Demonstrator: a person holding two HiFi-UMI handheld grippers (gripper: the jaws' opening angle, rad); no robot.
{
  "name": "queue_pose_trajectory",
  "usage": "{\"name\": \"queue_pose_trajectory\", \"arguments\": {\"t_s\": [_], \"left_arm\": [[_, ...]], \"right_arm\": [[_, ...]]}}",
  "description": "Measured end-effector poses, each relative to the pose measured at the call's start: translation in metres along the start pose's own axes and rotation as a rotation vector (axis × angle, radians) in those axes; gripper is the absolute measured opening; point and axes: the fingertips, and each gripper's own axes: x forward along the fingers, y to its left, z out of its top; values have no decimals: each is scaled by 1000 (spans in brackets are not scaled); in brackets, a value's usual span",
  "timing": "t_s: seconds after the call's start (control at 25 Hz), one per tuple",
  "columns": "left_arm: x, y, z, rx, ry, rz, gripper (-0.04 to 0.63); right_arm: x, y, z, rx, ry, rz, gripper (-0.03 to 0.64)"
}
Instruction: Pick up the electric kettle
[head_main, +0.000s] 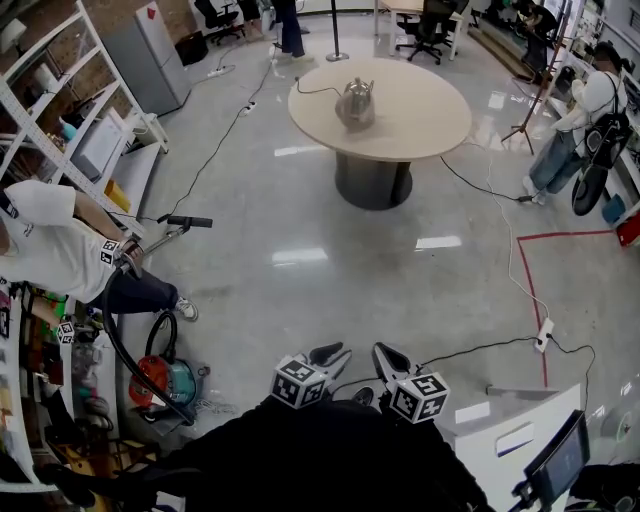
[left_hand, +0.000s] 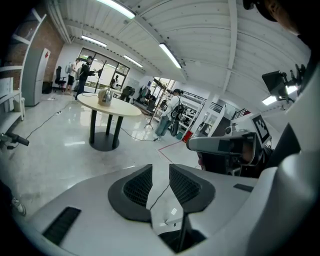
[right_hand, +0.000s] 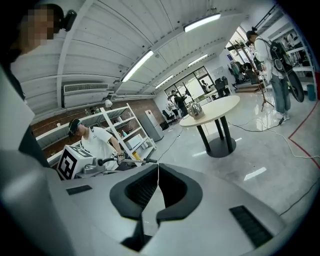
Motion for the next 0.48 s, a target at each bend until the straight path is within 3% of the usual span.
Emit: {"name": "queue_pose_trajectory", "arguments": {"t_s": [0.2,0.48], "left_arm": [[12,-20,-8,-18,8,12,118],[17,-10,-7,-54,10,45,118]], "right_arm": [[-17,-20,2,1,-8,-22,15],[-12,-32,7,-4,-9,-30,15]]}}
